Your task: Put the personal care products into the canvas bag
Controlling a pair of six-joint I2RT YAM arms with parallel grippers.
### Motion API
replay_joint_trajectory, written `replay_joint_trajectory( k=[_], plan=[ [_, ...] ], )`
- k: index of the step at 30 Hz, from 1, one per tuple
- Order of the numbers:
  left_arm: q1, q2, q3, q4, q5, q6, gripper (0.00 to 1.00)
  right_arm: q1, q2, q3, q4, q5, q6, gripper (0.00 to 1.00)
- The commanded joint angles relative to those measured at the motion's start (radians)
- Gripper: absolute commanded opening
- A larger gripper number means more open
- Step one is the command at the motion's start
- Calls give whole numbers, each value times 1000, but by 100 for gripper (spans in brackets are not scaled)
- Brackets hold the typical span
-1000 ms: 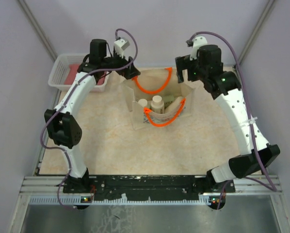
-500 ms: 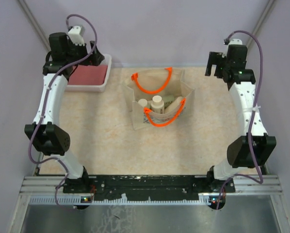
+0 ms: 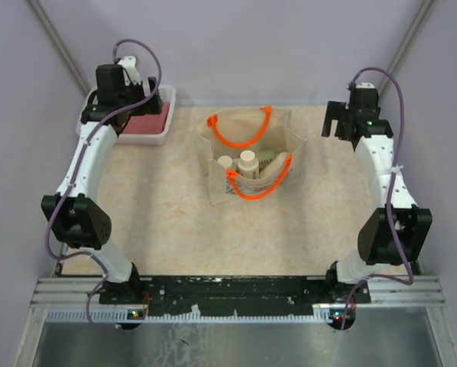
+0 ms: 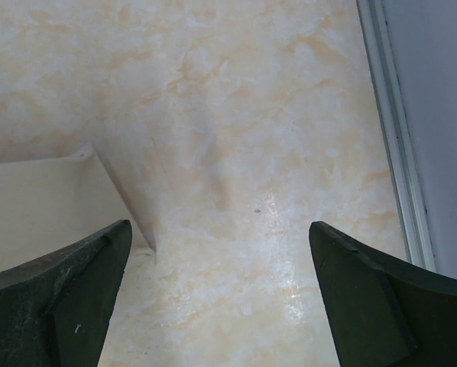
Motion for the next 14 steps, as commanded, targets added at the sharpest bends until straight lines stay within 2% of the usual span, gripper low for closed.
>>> replay_joint_trajectory(
  k=[1,5,14],
  plan=[
    [-29,-73,-33,31,-169,-37,100,1,-53,18,30,72,-22,99],
    [-40,-90,-52,52,-216,-41,100,0,-53,24,25,76,-26,99],
    [-41,-97,-65,70,-210,-21,100,0,-53,22,22,81,-33,99]
  ],
)
